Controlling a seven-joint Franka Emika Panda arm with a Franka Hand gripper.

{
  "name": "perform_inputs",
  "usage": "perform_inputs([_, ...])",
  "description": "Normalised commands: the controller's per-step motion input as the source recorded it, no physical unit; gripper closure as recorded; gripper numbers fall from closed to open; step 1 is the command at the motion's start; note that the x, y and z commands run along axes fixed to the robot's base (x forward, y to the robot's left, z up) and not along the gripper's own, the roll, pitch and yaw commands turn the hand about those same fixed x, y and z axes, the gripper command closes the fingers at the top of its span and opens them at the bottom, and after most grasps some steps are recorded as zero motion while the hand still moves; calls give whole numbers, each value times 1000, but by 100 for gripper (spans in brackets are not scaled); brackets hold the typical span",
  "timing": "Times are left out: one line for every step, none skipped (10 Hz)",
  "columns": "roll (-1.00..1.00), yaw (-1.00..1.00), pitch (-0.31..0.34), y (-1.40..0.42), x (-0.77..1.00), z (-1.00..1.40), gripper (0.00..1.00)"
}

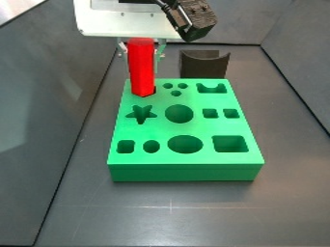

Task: Pick up the hexagon object. Move up. Move to above the board. Insert the hexagon object.
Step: Insert the hexagon object.

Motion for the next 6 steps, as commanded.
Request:
perform_inputs([29, 134, -7, 0, 14, -209, 100])
perform_inputs([17, 189, -34, 0, 23, -306, 100])
perform_inputs([19, 271, -39, 0, 91, -346, 100])
perform_inputs([24, 380, -46, 0, 189, -406, 100])
perform_inputs([13, 114, -24, 0, 20, -231, 100])
perform_inputs([186, 14, 0, -114, 0, -249, 100])
